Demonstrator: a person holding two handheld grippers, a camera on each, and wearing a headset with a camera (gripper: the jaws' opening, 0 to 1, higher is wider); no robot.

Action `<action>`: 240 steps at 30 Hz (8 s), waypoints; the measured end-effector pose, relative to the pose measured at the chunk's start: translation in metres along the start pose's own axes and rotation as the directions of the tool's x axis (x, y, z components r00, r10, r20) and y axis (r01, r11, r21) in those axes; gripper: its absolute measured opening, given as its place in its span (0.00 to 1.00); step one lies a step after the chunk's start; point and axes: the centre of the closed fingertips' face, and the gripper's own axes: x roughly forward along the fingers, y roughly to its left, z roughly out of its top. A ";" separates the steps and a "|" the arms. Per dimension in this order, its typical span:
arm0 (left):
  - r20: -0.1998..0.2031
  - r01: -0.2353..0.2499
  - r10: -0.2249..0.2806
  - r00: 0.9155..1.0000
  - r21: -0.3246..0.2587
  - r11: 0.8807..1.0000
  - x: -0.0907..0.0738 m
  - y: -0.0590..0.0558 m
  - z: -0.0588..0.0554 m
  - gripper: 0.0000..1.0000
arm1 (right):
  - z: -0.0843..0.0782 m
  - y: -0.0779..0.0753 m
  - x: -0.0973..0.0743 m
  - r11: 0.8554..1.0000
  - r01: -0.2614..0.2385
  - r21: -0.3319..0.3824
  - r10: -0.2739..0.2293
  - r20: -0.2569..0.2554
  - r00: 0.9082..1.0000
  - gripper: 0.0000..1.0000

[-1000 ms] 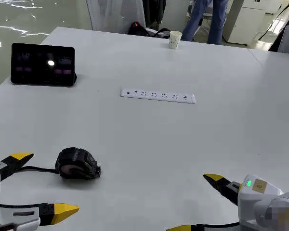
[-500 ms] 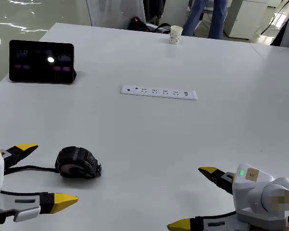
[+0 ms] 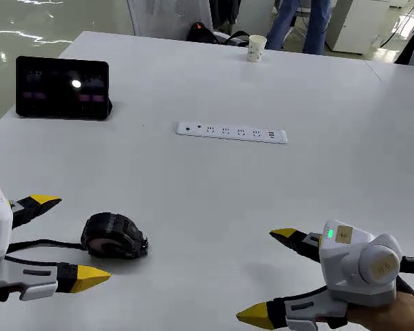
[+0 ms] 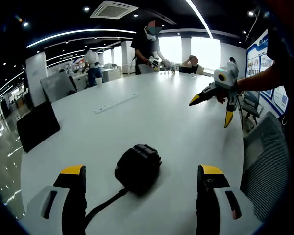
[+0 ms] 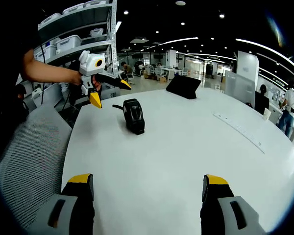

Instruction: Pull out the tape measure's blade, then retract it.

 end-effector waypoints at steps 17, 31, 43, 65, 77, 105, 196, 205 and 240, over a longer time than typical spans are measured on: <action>-0.052 0.066 -0.063 0.997 0.064 0.996 0.010 0.007 -0.005 0.75 | 0.015 -0.007 0.032 0.994 -0.071 -0.085 0.071 -0.010 0.997 0.86; -0.100 0.117 -0.106 0.989 0.111 0.987 0.015 0.010 -0.010 0.62 | 0.023 -0.004 0.058 0.971 -0.134 -0.198 0.128 -0.039 0.991 0.74; -0.160 0.176 -0.151 0.976 0.158 0.972 0.022 0.012 -0.016 0.55 | 0.035 0.002 0.079 0.944 -0.183 -0.274 0.176 -0.049 0.983 0.63; -0.241 0.277 -0.220 0.945 0.238 0.931 0.032 0.014 -0.020 0.37 | 0.055 0.013 0.112 0.904 -0.242 -0.351 0.236 -0.061 0.970 0.41; -0.275 0.312 -0.241 0.931 0.253 0.916 0.037 0.014 -0.022 0.31 | 0.061 0.018 0.133 0.886 -0.283 -0.368 0.270 -0.088 0.959 0.32; -0.292 0.345 -0.261 0.920 0.290 0.893 0.043 0.013 -0.029 0.24 | 0.060 0.022 0.163 0.879 -0.318 -0.355 0.295 -0.119 0.948 0.20; -0.344 0.376 -0.278 0.897 0.263 0.888 0.044 0.015 -0.034 0.23 | 0.051 0.017 0.167 0.866 -0.330 -0.376 0.291 -0.157 0.944 0.08; -0.345 0.376 -0.278 0.896 0.258 0.890 0.044 0.015 -0.034 0.23 | 0.048 0.015 0.162 0.867 -0.326 -0.377 0.286 -0.159 0.945 0.08; -0.358 0.375 -0.277 0.892 0.242 0.895 0.046 0.015 -0.035 0.23 | 0.030 -0.001 0.135 0.870 -0.311 -0.383 0.257 -0.186 0.948 0.09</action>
